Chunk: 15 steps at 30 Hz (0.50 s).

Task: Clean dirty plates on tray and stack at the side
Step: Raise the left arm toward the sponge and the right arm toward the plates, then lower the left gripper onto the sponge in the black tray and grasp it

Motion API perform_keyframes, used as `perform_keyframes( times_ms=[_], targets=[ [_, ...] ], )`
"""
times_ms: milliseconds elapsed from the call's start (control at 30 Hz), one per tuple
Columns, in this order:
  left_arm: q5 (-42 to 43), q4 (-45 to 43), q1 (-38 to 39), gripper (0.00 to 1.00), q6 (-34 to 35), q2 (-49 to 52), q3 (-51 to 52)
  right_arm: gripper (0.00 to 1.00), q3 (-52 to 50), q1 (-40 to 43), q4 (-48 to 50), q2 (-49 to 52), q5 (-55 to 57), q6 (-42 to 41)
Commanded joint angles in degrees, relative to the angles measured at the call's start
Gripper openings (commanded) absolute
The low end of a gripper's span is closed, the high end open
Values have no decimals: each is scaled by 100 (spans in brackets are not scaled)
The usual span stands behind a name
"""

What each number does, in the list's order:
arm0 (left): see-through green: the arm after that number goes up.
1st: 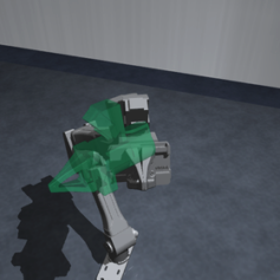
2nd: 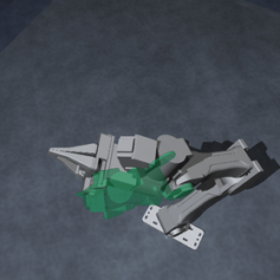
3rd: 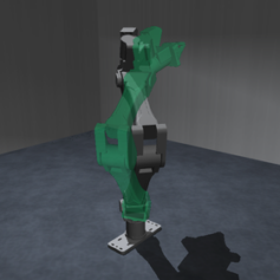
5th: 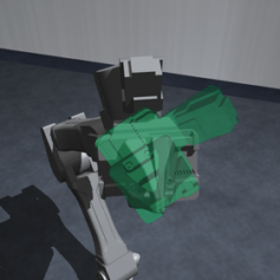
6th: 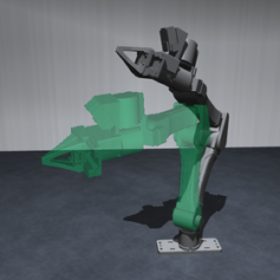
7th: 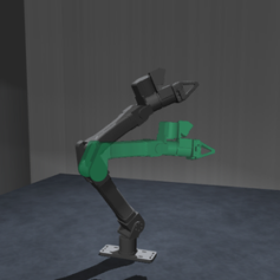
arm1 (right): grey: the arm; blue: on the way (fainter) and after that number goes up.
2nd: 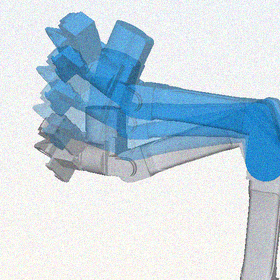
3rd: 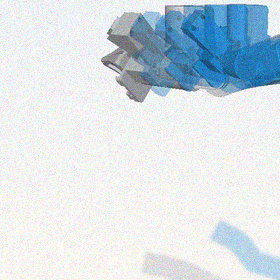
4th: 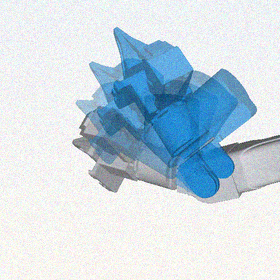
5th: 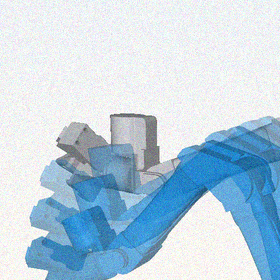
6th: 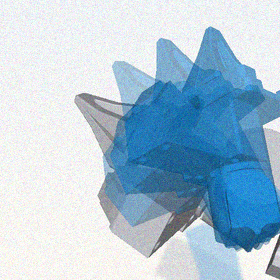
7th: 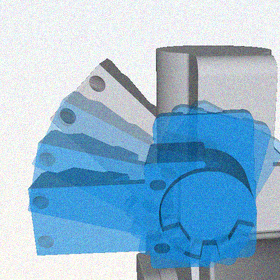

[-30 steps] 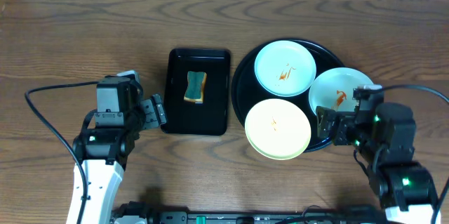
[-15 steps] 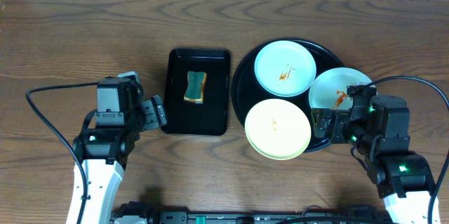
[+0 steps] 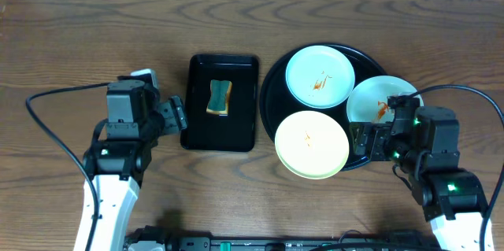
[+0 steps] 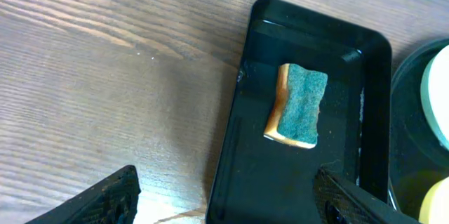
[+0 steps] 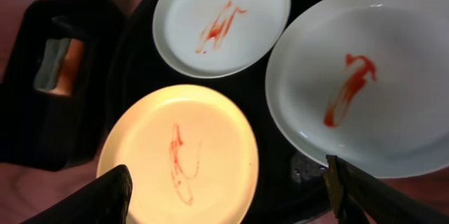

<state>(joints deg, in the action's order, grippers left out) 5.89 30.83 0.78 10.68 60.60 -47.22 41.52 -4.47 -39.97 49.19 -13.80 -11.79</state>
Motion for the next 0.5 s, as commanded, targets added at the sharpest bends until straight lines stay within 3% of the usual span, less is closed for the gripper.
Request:
perform_keyframes(
  times_ms=[0,333,467],
  targets=[
    [55,-26,85,79,-125,326,-396,86,138,-50,-13,140,-299,-39],
    [24,-365,903,78,-317,1888,-1215,86,138,-50,-13,437,-389,-39],
    [-55,-776,1169,70,-317,2503,-1215,86,138,-50,-11,439,-385,-39]
  ],
)
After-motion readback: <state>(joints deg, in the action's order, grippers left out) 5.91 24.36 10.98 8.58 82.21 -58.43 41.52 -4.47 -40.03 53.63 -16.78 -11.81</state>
